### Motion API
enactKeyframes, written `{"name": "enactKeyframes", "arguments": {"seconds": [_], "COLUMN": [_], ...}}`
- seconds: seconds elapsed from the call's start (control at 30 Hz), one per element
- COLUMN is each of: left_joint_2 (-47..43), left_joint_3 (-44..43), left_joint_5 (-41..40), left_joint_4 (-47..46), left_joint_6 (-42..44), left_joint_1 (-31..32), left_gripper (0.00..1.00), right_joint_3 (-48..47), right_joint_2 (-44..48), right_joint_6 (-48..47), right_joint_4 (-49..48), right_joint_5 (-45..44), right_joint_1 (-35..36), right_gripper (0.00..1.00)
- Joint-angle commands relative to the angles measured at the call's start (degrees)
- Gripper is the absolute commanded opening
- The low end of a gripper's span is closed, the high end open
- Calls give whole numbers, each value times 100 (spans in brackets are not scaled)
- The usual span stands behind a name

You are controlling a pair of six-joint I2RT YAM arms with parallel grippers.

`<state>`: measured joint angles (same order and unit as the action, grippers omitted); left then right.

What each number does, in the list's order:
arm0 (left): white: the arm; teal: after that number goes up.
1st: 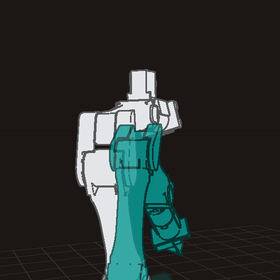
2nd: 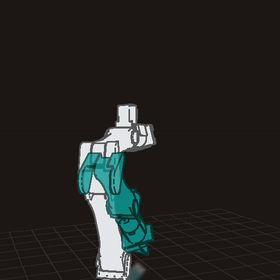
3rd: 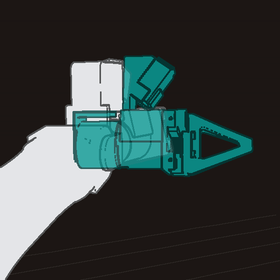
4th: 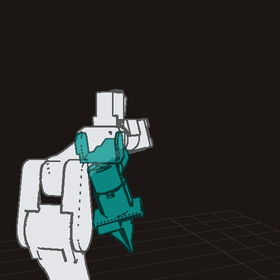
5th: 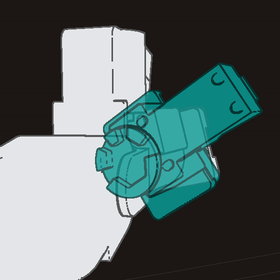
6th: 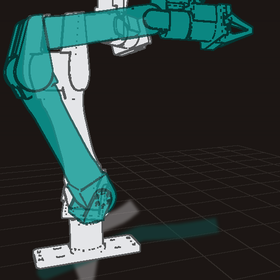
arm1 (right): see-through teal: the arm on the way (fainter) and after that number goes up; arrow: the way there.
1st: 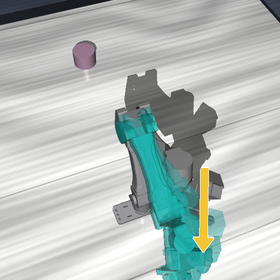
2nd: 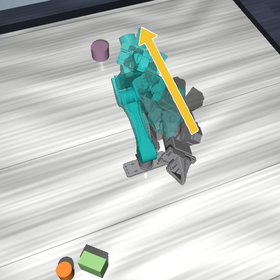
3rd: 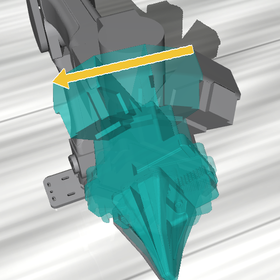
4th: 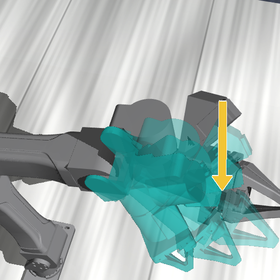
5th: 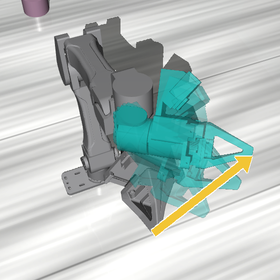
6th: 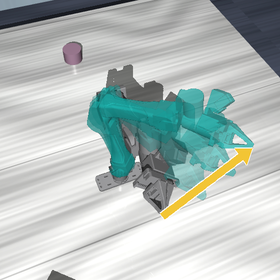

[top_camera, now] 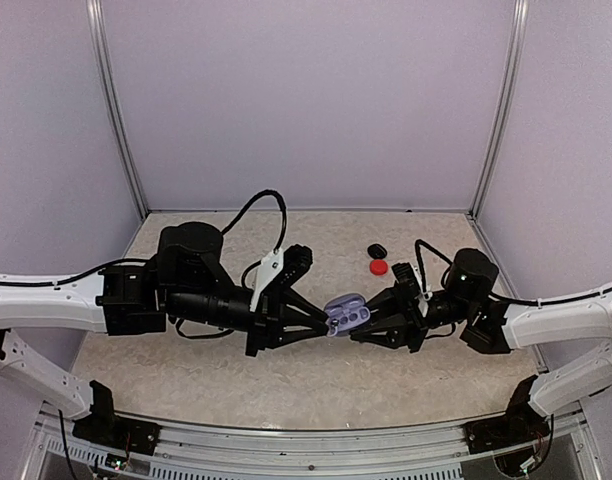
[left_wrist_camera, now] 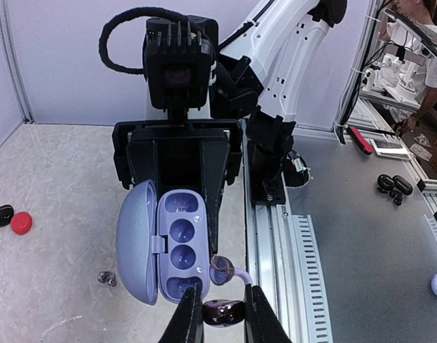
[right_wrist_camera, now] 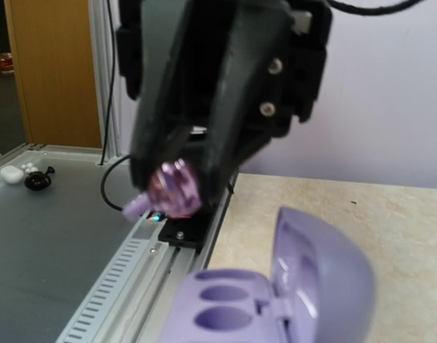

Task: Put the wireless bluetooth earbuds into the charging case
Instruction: Insert the left earbud into the left side groove of the charging case.

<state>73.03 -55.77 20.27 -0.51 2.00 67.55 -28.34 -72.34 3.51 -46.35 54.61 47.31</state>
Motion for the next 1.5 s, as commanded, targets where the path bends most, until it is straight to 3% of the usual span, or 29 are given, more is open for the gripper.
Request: {"name": "enactKeyframes", "arguments": {"seconds": [0.0,0.87,1.17,1.47], "left_joint_2": [119,437,474,453], "left_joint_3": [-235,-356,-391,-400], "left_joint_5": [-117,-233,-336,-518], "left_joint_4": [-6,-63,-2,-17], "left_joint_6": [66,-11,14,43], "left_joint_1": [39,39,39,46], "left_gripper": [16,18,24,40], "right_joint_3": [-172,-51,-51,-34], "right_joint_2": [-83,-124,-115,-121], "right_joint_6": [152,268,288,333], "right_joint_4": [-404,-713,-756,-814], "right_joint_5": [128,80,111,124], "right_joint_1": [107,183,191,191], "right_gripper": [4,4,4,4]}}
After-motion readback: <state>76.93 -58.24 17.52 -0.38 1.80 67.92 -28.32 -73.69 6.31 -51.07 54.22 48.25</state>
